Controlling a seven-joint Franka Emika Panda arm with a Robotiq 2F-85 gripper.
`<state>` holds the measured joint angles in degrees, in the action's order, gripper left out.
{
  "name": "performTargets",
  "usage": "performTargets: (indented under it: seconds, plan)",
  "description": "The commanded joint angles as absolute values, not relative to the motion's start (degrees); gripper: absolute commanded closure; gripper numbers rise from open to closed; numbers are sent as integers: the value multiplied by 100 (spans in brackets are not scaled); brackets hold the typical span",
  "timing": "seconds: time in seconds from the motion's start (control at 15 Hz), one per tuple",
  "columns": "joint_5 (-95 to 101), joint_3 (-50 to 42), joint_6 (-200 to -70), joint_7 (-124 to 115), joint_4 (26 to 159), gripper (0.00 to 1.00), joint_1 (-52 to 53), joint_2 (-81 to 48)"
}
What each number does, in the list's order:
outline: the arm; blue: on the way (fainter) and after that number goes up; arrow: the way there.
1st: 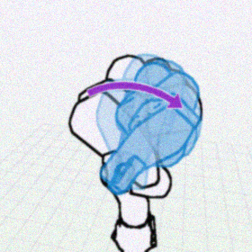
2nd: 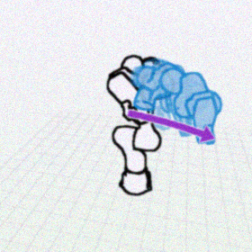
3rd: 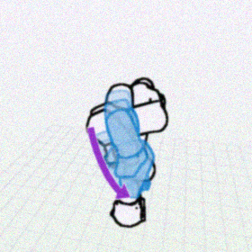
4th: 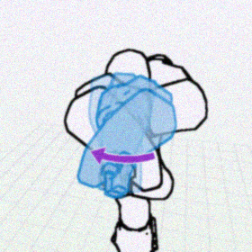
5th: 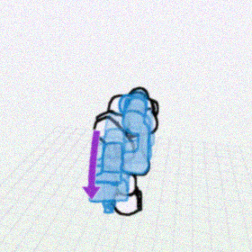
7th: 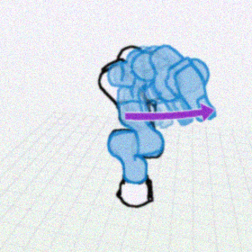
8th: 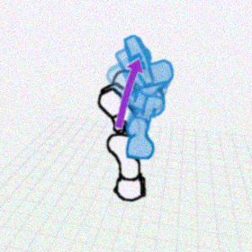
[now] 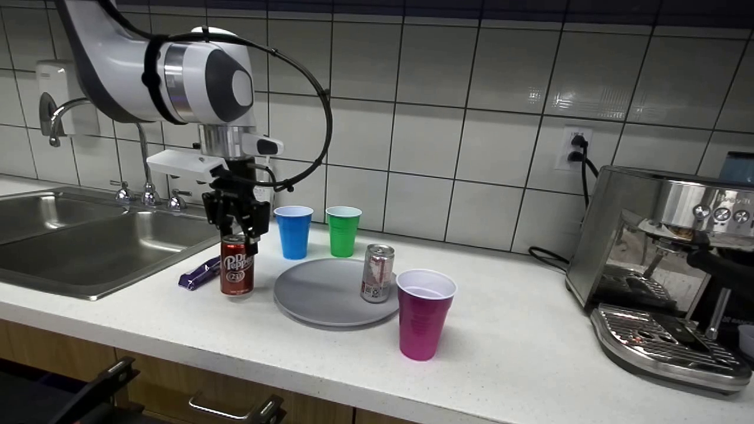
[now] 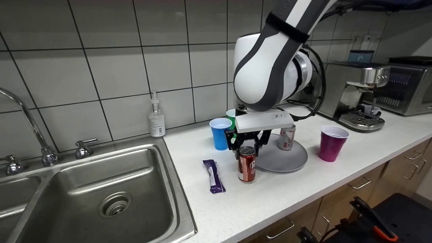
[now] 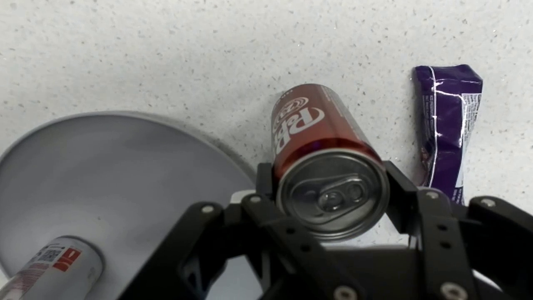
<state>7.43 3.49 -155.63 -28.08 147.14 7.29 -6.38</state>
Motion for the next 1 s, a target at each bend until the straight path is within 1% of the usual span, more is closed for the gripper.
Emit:
performTargets:
  seconds: [0.0,0.47,0.53,0.6,0.67,0.8,0.87,0.93]
  plan:
    - [906,274,-15805,-2991,14777,62,835,-624]
    - [1079,175,-15986,-3047,14822,62,903,-690]
    - [1166,151,-15969,-3052,14827,34,919,-684]
    - [1211,139,-15986,-3050,14837,10,929,-684]
    - [1235,133,-15977,-3036,14838,9,936,-681]
    - [1230,131,-15949,-2997,14832,2,946,-679]
    - [1178,148,-15910,-2943,14833,0,937,-658]
    - [1093,174,-15858,-2869,14829,0,922,-626]
